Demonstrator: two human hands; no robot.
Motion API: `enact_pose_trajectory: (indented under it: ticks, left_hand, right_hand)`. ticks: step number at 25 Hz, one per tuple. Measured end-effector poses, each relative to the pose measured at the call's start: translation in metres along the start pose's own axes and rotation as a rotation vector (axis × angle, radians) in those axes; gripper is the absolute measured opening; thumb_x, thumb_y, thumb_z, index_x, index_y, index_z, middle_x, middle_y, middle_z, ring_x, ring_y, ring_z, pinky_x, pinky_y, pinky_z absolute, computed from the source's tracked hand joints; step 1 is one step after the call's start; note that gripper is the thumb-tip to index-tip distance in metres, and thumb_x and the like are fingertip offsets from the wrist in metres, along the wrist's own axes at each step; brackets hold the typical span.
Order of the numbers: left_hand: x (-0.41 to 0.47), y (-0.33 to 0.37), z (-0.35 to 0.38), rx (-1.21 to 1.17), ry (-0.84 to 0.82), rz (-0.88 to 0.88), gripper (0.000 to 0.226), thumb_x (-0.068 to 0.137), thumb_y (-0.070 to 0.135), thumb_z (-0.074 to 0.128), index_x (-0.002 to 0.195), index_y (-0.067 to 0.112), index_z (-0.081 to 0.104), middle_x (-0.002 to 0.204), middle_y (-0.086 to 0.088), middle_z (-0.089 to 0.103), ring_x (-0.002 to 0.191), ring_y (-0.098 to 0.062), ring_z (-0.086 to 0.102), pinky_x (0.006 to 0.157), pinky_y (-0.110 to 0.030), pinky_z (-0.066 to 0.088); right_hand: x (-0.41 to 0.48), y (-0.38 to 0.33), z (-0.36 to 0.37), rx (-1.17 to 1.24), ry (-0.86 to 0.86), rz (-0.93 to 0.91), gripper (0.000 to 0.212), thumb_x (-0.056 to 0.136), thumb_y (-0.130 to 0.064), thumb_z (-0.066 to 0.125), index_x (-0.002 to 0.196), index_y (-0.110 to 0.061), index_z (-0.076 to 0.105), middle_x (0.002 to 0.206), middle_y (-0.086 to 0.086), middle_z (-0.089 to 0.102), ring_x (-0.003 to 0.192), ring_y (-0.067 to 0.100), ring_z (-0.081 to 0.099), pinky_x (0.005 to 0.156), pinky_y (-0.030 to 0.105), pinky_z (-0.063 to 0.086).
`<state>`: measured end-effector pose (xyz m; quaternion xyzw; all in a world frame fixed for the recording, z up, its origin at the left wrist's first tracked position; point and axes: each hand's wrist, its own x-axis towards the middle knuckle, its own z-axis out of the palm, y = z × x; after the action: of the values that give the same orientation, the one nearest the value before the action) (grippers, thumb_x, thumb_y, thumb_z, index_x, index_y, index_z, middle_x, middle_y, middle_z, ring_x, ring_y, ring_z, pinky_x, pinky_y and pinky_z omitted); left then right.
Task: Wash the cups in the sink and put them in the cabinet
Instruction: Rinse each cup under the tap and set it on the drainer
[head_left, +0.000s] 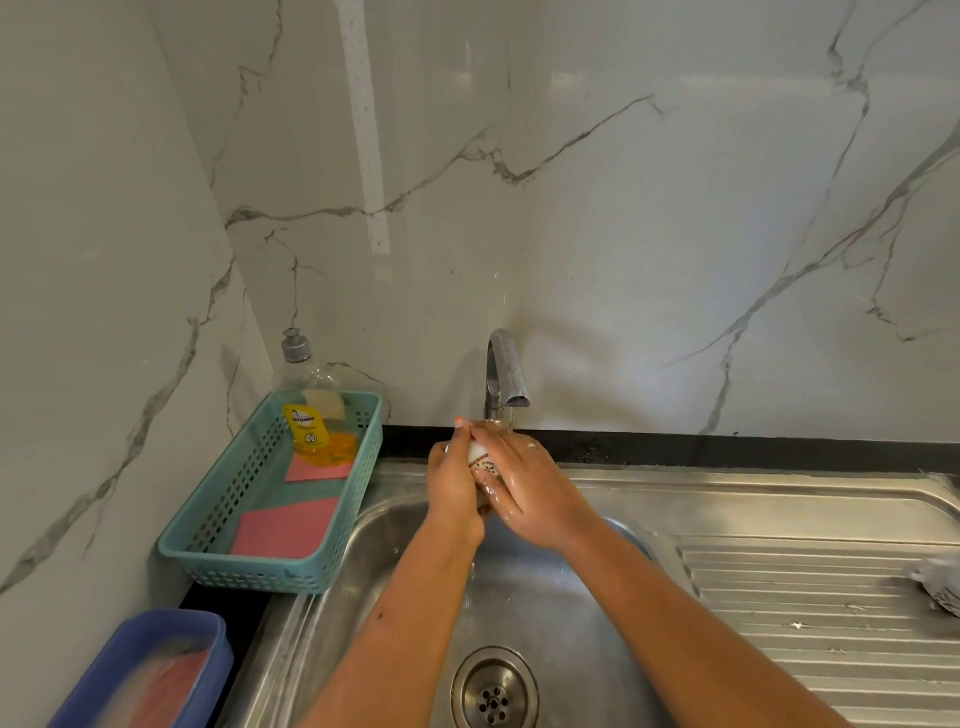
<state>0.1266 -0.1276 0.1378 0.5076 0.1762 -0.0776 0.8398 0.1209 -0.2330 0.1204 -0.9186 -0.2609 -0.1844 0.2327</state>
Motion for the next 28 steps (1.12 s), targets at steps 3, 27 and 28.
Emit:
enact_pose_trajectory:
  ticks: [3,27,28]
  left_hand:
    - [0.001,0.002,-0.005,0.203,-0.049,0.066,0.037,0.097,0.049,0.043,0.101,0.015,0.058,0.094,-0.012,0.067,0.086,-0.028,0.066,0.074,-0.042,0.054]
    - [-0.007,0.001,0.020,0.286,0.012,0.195,0.025,0.098,0.034,0.043,0.095,0.023,0.066,0.099,-0.007,0.070,0.094,-0.023,0.066,0.089,-0.043,0.053]
    - [-0.012,0.004,0.020,0.298,-0.026,0.236,0.021,0.097,0.026,0.046,0.094,0.024,0.066,0.100,-0.005,0.070,0.093,-0.021,0.066,0.087,-0.040,0.054]
  right_hand:
    - [0.005,-0.007,-0.005,0.329,-0.074,0.249,0.039,0.098,-0.044,0.034,0.123,-0.021,0.053,0.109,-0.001,0.064,0.102,0.014,0.059,0.092,0.035,0.048]
    - [0.034,-0.032,-0.020,1.036,0.254,0.984,0.015,0.093,-0.020,0.046,0.094,-0.012,0.059,0.086,0.005,0.060,0.075,0.016,0.058,0.060,0.026,0.045]
    - [0.034,-0.028,-0.022,1.146,0.217,1.040,0.013,0.093,-0.021,0.047,0.096,-0.015,0.058,0.089,0.007,0.062,0.078,0.019,0.060,0.062,0.027,0.047]
